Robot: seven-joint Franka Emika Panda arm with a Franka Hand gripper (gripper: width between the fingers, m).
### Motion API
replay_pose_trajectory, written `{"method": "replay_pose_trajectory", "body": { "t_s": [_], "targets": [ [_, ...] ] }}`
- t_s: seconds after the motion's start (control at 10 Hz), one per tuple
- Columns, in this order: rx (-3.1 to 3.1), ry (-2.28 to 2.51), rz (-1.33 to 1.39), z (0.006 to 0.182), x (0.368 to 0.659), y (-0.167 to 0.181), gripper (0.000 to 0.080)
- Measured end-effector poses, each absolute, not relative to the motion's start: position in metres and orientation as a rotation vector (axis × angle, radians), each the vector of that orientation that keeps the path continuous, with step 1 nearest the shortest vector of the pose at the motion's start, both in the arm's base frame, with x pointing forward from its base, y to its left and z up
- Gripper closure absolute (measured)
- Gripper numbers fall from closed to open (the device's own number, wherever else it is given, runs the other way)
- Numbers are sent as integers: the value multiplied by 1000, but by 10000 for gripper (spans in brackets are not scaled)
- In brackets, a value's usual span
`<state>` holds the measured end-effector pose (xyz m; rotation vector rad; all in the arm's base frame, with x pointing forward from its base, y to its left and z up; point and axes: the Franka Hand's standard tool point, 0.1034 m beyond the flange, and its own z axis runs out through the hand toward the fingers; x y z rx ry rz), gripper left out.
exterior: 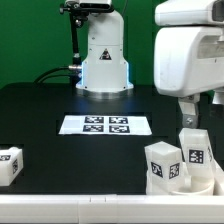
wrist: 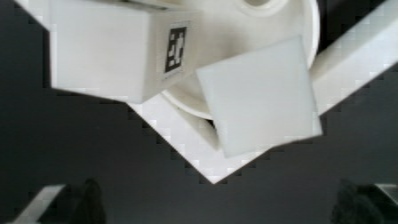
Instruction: Assemble stool
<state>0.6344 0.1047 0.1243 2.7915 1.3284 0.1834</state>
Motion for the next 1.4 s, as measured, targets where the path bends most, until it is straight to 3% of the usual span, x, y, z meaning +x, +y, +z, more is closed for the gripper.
{"method": "replay_pose_trajectory", "body": {
  "t_s": [0.3,0.8,1.1,1.4],
  "targets": [
    [2903,1195,-34,115,625,107,151],
    [2922,1144,-43,105,632,110,151],
    [2881,1209,-38,84,617,121,151],
    [2862,1237,-8,80,617,120,151]
  ]
}}
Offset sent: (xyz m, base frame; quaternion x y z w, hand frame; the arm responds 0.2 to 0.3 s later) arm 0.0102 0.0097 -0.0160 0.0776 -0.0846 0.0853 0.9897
